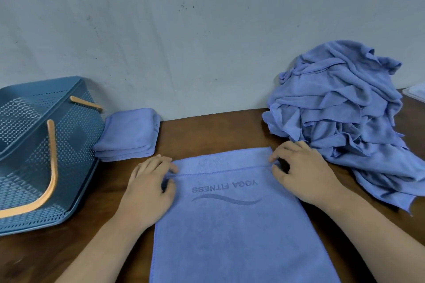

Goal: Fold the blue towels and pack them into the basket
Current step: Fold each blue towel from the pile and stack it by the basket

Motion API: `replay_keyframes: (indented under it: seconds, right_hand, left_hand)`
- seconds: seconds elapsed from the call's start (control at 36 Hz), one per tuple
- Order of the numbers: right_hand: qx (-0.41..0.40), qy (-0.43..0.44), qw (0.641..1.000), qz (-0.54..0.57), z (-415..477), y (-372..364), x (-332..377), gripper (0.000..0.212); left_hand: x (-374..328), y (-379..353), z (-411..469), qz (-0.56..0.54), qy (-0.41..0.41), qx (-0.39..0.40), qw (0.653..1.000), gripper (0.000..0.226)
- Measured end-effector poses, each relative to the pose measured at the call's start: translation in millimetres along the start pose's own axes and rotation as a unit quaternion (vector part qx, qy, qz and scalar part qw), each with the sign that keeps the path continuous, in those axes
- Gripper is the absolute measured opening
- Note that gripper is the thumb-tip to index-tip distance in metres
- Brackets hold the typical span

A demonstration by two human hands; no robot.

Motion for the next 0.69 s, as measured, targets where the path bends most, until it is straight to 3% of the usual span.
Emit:
replay_keyframes:
  seconds: [0.14, 0.28, 0.36, 0.44, 0.56, 0.64, 0.69]
  right_hand:
    - [0.019, -0.042, 0.999, -0.01, -0.9, -1.8, -1.5, 0.01]
    - [0.026, -0.051, 0.998, 0.037, -1.0, 0.3, 4.1, 0.022]
    - [-0.011, -0.035, 0.993, 0.109, -3.4, 9.7, 9.8, 0.022]
    - [-0.054, -0.052, 0.962, 0.262, -3.6, 18.2, 9.5, 0.021]
    - [-0.048, -0.109, 0.928, 0.354, 5.3, 0.0, -0.4, 0.005]
    - [-0.038, -0.09, 0.935, 0.341, 6.5, -7.0, 3.1, 0.022]
    - [-0.026, -0.077, 0.94, 0.33, 4.9, -7.8, 5.6, 0.023]
  left_hand:
    - [4.4, 1.5, 1.9, 0.015, 0.046, -0.004, 0.999, 0.008]
    - [0.6, 3.5, 0.0, 0.016, 0.046, -0.017, 0.999, 0.004]
    - [-2.7, 17.4, -4.5, -0.089, 0.042, -0.075, 0.992, 0.006]
    - [-6.7, 37.0, -12.6, -0.213, 0.046, -0.169, 0.961, 0.01]
    - [0.8, 20.1, -2.8, -0.23, 0.116, -0.103, 0.961, 0.011]
    - [12.3, 9.6, 2.7, -0.218, 0.137, -0.086, 0.962, 0.004]
    - [11.3, 7.7, 4.2, -0.219, 0.124, -0.076, 0.965, 0.015]
Point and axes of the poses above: each hand's wrist, its own z-axis towards the middle knuckle, its own y-axis out of the back of the hand, x = y × z, the point moved 8 cm from there along z, towards the middle knuckle, and after that the axes turned 8 degrees about x, right-handed, at the moved point
